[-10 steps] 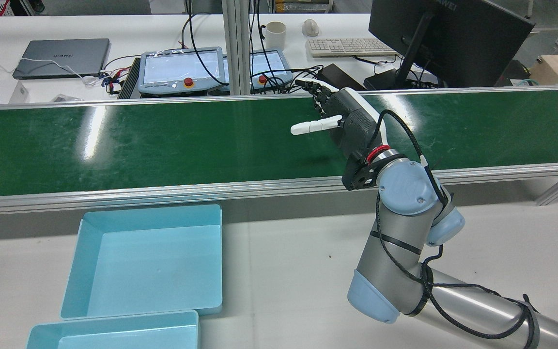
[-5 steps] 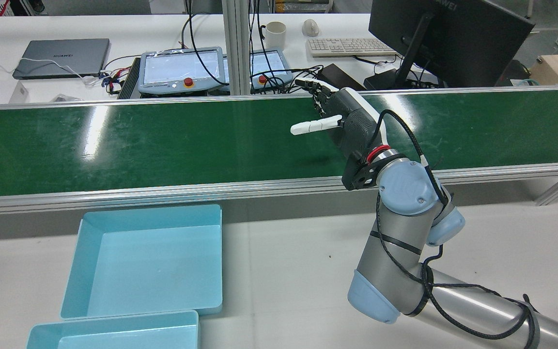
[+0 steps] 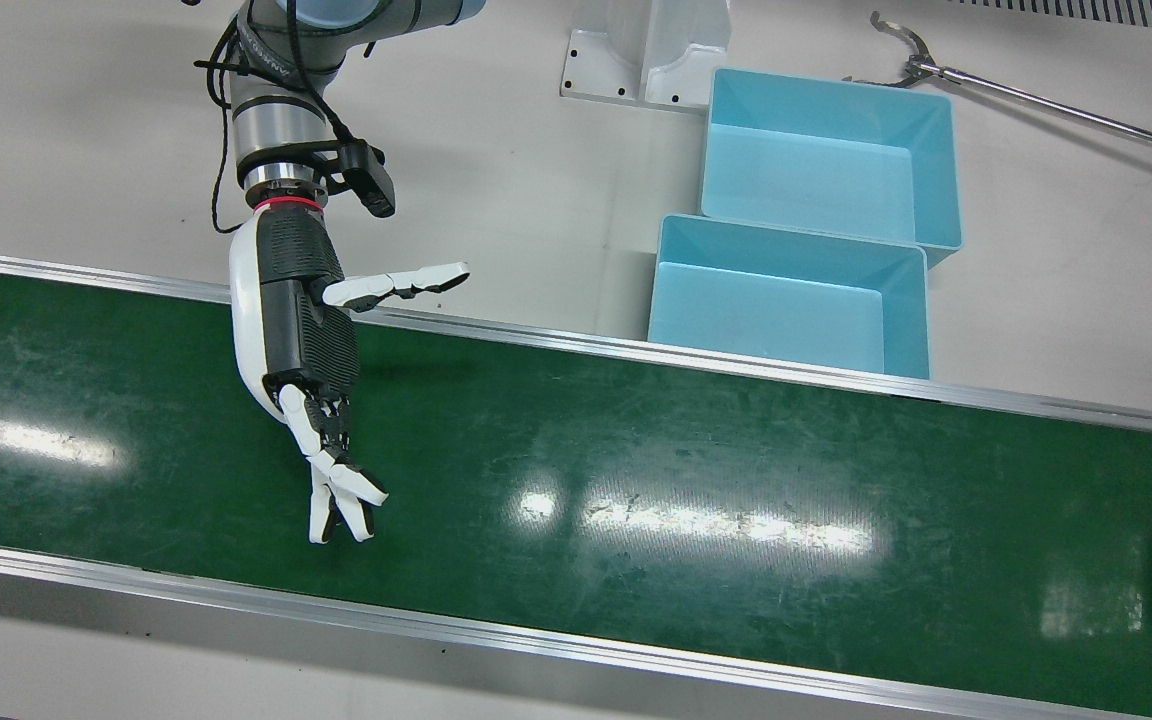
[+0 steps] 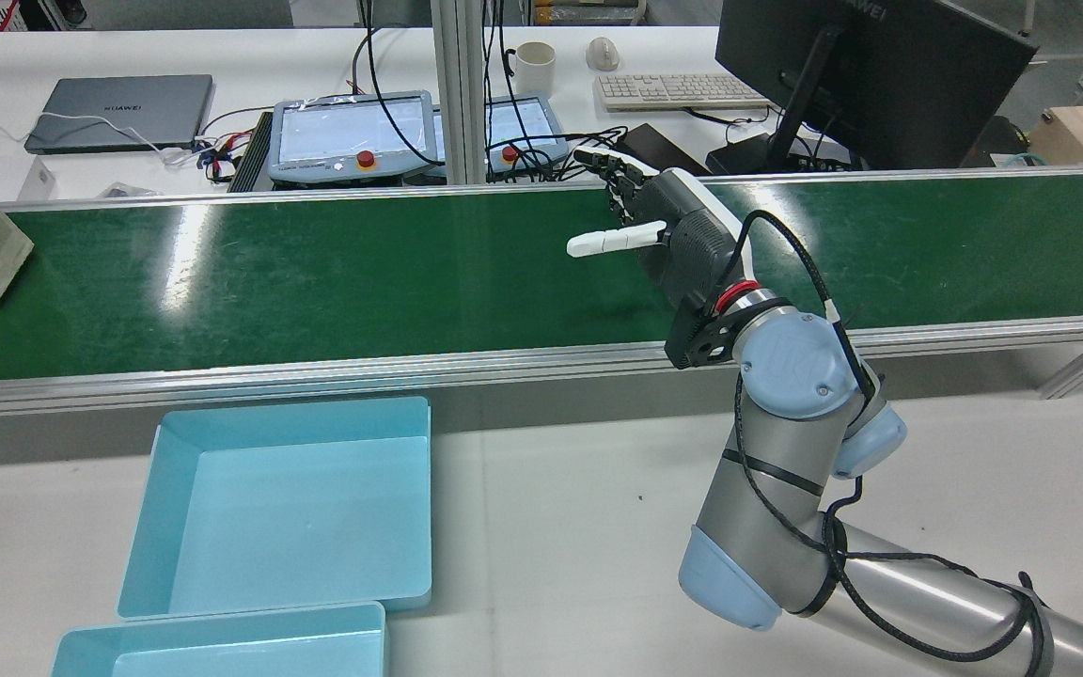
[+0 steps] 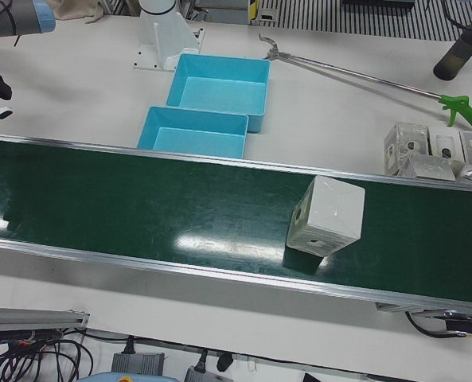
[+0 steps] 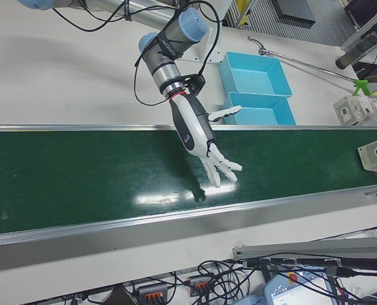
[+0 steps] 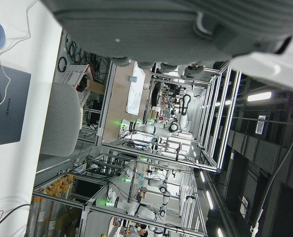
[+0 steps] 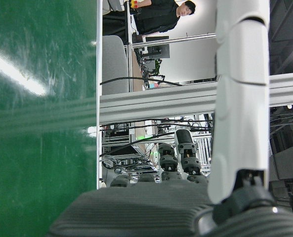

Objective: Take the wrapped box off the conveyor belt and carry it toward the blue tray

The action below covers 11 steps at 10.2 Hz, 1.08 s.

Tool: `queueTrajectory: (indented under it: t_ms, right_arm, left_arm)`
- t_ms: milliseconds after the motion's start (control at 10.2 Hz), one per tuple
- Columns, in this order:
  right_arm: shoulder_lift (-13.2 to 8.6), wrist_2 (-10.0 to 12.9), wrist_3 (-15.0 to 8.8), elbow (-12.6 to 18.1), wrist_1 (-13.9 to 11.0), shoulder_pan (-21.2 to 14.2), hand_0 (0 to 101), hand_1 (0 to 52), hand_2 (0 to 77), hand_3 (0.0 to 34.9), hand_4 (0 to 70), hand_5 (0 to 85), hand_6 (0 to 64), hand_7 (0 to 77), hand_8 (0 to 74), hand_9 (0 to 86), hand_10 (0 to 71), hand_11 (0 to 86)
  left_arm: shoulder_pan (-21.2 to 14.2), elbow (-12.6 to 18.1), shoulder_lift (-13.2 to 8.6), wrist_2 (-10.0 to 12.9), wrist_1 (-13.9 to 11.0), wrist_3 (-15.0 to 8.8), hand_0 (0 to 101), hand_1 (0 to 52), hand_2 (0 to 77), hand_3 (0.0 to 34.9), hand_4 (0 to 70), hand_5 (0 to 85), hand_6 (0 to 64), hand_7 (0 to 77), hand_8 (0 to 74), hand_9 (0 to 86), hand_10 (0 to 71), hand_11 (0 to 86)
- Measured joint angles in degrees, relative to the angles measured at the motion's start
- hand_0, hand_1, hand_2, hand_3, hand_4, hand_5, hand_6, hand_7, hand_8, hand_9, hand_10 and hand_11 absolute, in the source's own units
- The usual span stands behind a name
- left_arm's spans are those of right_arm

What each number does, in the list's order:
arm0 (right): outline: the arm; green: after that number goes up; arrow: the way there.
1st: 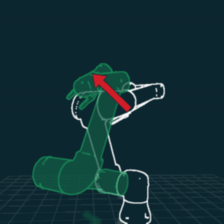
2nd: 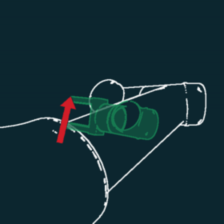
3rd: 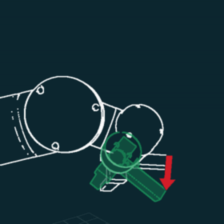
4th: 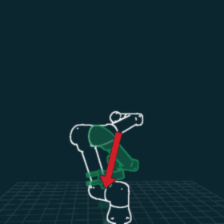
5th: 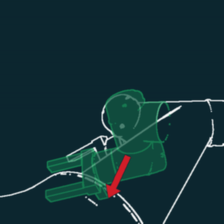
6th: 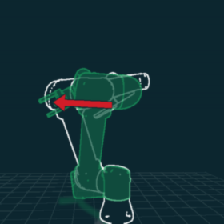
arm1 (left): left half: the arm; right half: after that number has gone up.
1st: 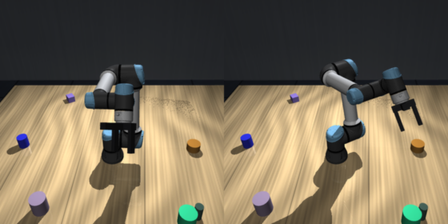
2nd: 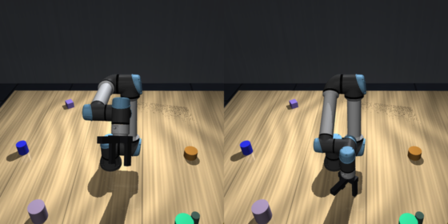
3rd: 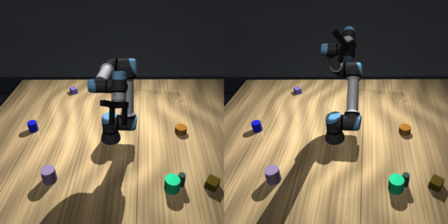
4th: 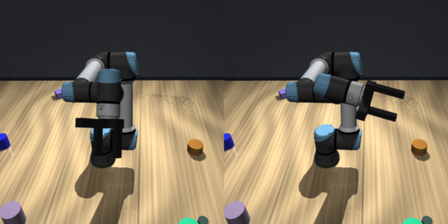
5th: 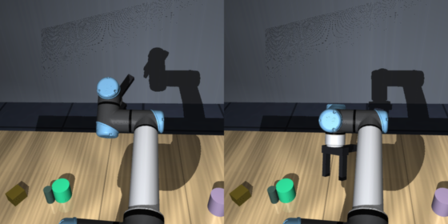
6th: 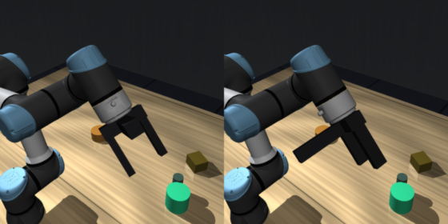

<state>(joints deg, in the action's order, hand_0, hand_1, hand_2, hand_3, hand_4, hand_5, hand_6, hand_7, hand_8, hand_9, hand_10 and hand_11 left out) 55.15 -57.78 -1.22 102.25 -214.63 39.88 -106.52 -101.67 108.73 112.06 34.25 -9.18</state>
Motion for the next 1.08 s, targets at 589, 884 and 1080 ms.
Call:
queueTrajectory:
  t_ms: [589, 884, 1080]
  right_arm:
    - [0.27, 0.01, 0.82, -0.96, 0.16, -0.77, 49, 14.7, 4.4, 0.0, 9.3, 19.1, 2.7, 1.6, 0.0, 1.6, 0.0, 1.6]
    - [0.15, 0.04, 0.86, -0.98, 0.17, -0.89, 49, 14.7, 4.4, 0.0, 9.3, 19.6, 2.7, 3.8, 0.0, 1.6, 0.0, 1.6]
    - [0.44, 0.02, 1.16, -0.61, 0.17, -0.8, 49, 14.7, 4.4, 0.0, 9.3, 19.6, 2.7, 1.6, 0.0, 1.1, 0.0, 1.6]
  left_arm:
    - [0.0, 0.0, 0.0, 0.0, 0.0, 0.0, 0, 0.0, 0.5, 0.0, 0.0, 1.1, 0.5, 0.5, 0.5, 0.5, 0.5, 0.5]
    - [0.0, 0.0, 0.0, 0.0, 0.0, 0.0, 0, 0.0, 0.5, 0.0, 0.0, 1.1, 0.5, 0.5, 0.5, 0.5, 0.5, 0.5]
    - [0.0, 0.0, 0.0, 0.0, 0.0, 0.0, 0, 0.0, 1.1, 0.0, 0.0, 1.1, 0.5, 0.5, 0.5, 0.5, 0.5, 0.5]
